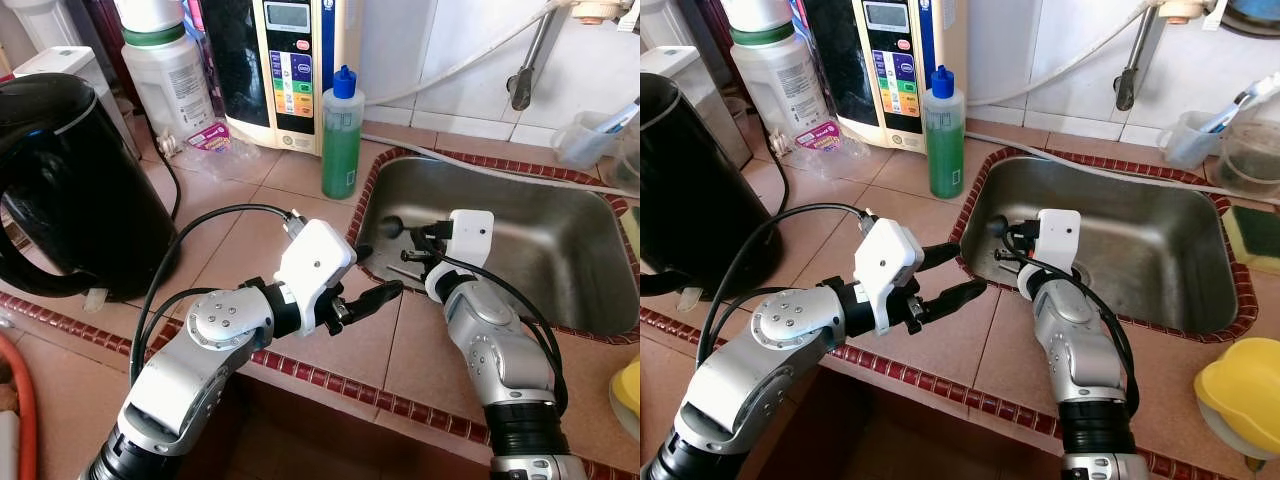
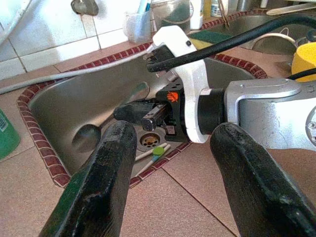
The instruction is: Kitchen organization
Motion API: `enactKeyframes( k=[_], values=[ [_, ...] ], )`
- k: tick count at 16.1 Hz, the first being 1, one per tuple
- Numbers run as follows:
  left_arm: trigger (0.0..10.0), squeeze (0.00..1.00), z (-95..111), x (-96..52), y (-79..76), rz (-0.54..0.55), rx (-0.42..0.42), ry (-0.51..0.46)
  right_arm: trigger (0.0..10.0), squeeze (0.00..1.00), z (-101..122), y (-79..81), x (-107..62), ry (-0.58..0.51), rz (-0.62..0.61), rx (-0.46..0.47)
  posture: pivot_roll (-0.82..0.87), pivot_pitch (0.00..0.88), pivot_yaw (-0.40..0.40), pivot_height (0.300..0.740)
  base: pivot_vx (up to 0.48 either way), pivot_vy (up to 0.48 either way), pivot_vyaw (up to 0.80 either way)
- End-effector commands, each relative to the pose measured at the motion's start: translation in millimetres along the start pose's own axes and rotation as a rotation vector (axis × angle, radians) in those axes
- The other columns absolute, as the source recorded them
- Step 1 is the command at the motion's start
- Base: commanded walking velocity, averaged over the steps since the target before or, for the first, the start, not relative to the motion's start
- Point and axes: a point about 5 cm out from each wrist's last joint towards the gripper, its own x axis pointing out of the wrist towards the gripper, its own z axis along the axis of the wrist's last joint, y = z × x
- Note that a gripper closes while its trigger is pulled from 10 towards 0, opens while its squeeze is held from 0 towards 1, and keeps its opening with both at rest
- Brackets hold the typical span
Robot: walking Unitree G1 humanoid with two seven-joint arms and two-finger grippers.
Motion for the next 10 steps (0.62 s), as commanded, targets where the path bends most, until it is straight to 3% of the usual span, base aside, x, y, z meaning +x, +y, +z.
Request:
enactKeyframes(
  k=[1,10],
  values=[
    [10.0,0.0,2.8,-0.1,-3.1,-0.015,0.012,-0.002,10.0,0.0,1.9,-2.5,-0.1,0.004,-0.017,0.027,-0.14,0.122,0.063,0.74,0.0,0.0,0.0],
    [10.0,0.0,3.1,0.5,-3.2,-0.022,0.018,-0.003,10.0,0.0,5.9,-4.4,3.0,0.012,-0.042,0.077,-0.14,0.092,0.058,0.74,0.0,0.0,0.0]
  ],
)
